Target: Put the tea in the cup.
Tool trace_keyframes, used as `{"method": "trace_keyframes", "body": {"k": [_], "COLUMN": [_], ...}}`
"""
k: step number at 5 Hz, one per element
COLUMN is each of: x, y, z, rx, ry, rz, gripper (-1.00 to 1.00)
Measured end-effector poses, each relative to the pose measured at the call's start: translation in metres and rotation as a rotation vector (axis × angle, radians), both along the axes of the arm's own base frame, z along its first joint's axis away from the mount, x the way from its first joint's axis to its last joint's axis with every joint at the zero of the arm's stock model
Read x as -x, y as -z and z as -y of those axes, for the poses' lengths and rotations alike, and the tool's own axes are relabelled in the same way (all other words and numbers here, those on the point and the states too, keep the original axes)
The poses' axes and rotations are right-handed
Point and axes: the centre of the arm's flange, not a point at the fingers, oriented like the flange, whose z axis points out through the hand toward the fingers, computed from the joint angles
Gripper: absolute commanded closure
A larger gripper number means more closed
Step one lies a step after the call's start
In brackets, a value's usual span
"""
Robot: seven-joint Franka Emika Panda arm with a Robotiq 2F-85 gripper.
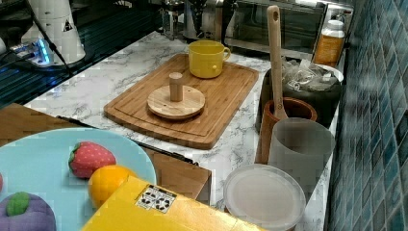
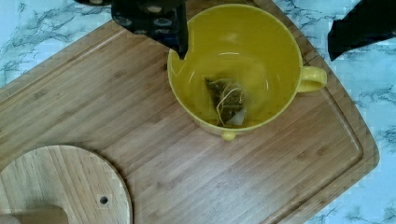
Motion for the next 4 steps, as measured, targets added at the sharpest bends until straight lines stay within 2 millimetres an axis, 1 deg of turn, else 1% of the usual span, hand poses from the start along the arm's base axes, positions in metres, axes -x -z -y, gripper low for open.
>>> {"method": "trace_keyframes", "body": {"k": [4], "x": [-0.0009], "y": [0.0002], "z": [-0.0023], "rx": [-0.002], "ry": [-0.004], "rz": [0.008], "gripper": [-1.0]}}
